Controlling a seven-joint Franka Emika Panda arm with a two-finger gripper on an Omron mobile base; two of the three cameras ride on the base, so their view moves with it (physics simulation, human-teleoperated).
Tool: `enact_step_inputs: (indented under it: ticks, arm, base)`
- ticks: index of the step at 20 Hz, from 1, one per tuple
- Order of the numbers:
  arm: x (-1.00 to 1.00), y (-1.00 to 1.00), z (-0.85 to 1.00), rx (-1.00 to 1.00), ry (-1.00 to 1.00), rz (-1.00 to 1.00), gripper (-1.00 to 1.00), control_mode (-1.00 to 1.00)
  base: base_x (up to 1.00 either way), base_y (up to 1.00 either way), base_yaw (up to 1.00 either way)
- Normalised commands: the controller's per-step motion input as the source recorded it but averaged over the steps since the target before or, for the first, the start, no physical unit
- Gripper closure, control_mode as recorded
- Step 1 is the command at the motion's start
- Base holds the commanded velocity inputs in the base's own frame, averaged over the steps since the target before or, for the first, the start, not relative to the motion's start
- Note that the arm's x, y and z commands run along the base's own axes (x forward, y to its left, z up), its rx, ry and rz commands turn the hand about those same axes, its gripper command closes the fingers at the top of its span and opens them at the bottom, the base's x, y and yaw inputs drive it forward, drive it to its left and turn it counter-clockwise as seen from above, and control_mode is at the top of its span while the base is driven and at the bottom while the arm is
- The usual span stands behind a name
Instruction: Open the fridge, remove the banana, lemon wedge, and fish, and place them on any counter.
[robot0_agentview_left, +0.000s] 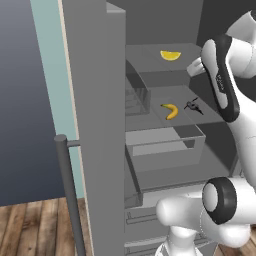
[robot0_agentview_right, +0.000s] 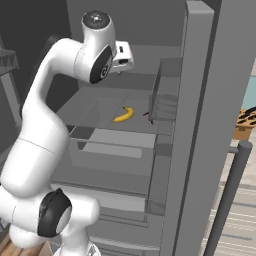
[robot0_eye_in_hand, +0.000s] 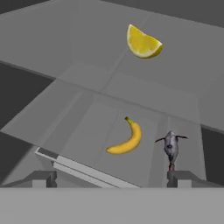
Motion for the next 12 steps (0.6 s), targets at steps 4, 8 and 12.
enact_step_inputs:
  ticks: [4, 8, 12]
  arm:
    - [0.46, 0.0, 0.0, 0.0, -0.01, 0.0, -1.0, -1.0]
    - [0.31, 0.0, 0.0, 0.0, -0.05, 0.0, -1.0, -1.0]
    - [0.3, 0.0, 0.0, 0.0, -0.04, 0.0, -1.0, -1.0]
  base:
    - [0.0, 0.0, 0.0]
    - [0.0, 0.0, 0.0]
    - [0.0, 0.0, 0.0]
